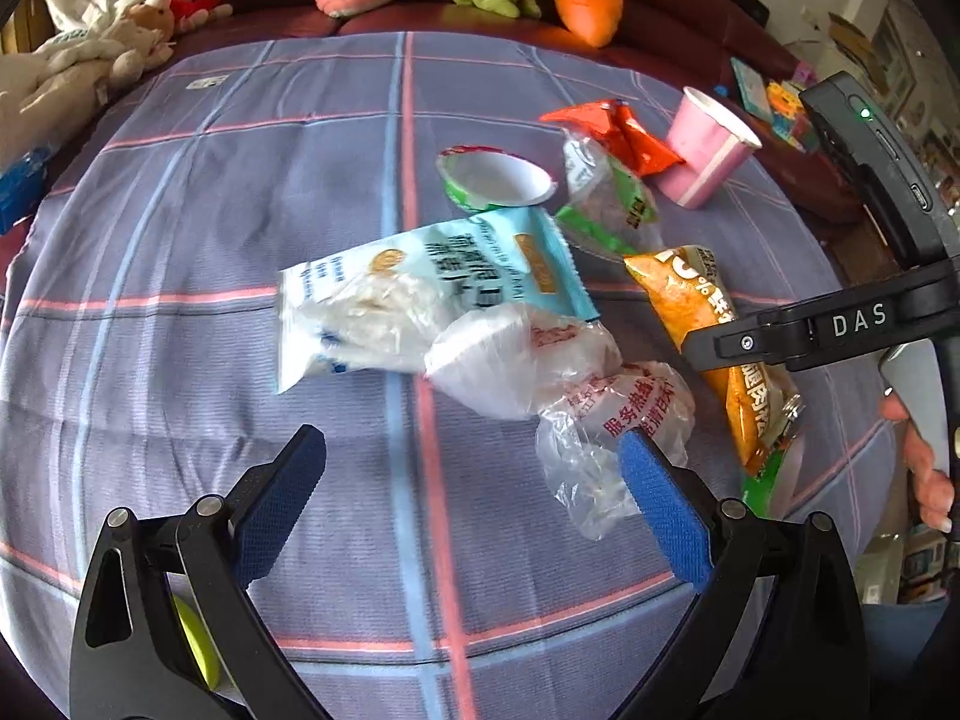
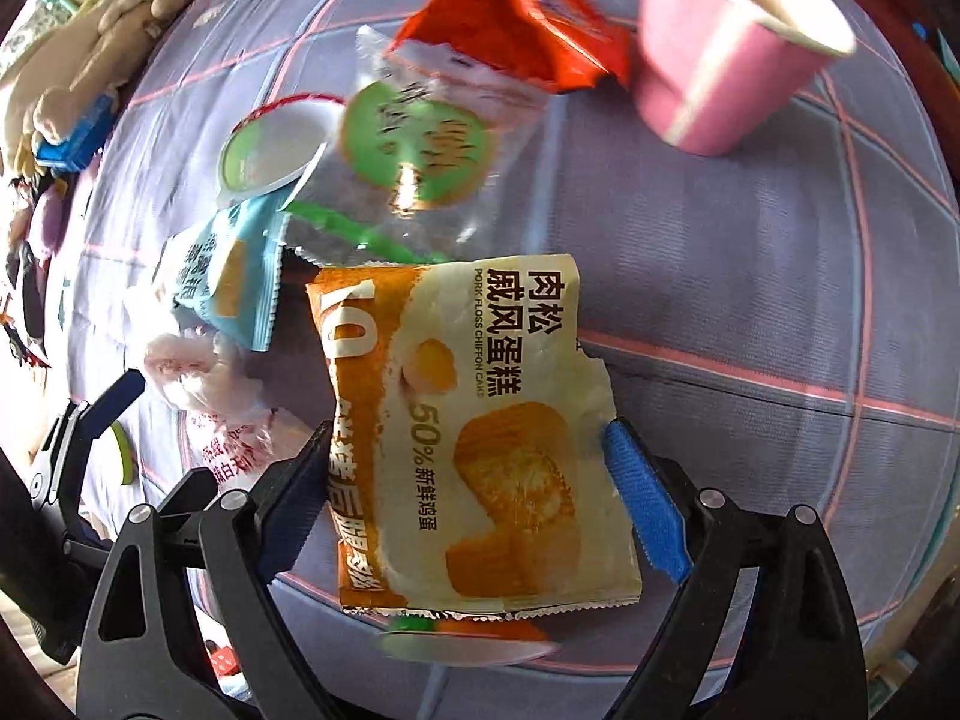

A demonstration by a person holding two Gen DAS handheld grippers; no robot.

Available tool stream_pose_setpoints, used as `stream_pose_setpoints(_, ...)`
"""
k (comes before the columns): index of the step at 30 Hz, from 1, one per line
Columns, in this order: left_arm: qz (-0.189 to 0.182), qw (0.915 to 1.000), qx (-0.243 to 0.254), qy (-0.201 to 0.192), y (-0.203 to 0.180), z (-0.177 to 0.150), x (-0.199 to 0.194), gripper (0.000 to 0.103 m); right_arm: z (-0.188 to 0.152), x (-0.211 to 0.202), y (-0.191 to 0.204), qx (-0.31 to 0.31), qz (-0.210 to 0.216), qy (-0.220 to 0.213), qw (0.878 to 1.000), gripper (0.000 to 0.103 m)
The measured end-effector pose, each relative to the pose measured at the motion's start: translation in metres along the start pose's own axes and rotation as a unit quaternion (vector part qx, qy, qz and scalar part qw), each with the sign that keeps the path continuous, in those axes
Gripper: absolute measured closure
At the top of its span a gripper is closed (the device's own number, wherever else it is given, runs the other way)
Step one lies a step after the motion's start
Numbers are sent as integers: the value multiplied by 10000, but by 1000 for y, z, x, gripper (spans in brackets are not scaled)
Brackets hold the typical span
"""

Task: Collect trash
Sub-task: 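Grasp the orange snack wrapper with the right gripper while the left grasps the clear plastic bag, then carry the wrapper and plastic bag over the bin and open the left gripper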

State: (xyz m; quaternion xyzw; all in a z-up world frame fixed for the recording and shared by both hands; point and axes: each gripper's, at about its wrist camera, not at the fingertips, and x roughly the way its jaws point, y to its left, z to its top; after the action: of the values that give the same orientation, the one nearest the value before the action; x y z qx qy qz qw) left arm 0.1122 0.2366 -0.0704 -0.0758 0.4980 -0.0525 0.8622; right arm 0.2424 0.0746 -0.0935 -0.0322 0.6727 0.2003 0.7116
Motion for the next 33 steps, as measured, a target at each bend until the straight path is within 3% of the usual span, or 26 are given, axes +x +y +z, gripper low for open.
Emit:
stream_pose_setpoints(4,-62,9999,56,79,-12,2,8,5,-5,-3,-9,42,155,-81,9998,58)
stream_pose_setpoints(6,-160,9998,-33,130,-16,2,9,5,-6,-10,-8,-14,139,-221,9997,81)
stream_pose_setpoints(8,-259,9994,-190,120,-18,1,7,5,-7,-19,-7,-29,172,-338,9993,88)
stream_pose_setpoints(14,-374,9985,-371,147,-29,0,4,5,-15,-50,-14,-25,185,-648,9977,92)
stream_pose_setpoints(23,3,9953,-906,327,-50,7,25,5,-40,-81,-56,165,141,-899,9957,92)
stream_pose_setpoints(25,134,9954,-892,323,-58,8,28,11,-43,-82,-65,211,46,-947,9953,92)
stream_pose_setpoints(26,211,9954,-877,313,-63,9,28,18,-45,-81,-69,254,61,-940,9952,92)
stream_pose_setpoints(28,323,9957,-813,291,-70,11,29,37,-51,-82,-82,335,84,-932,9950,92)
stream_pose_setpoints(29,422,9959,-742,286,-76,13,30,59,-53,-82,-86,368,84,-932,9949,92)
stream_pose_setpoints(30,461,9960,-708,307,-79,13,31,69,-55,-81,-91,408,88,-932,9948,92)
stream_pose_setpoints(33,394,9969,-614,283,-86,15,29,84,-64,-85,-107,497,87,-971,9940,92)
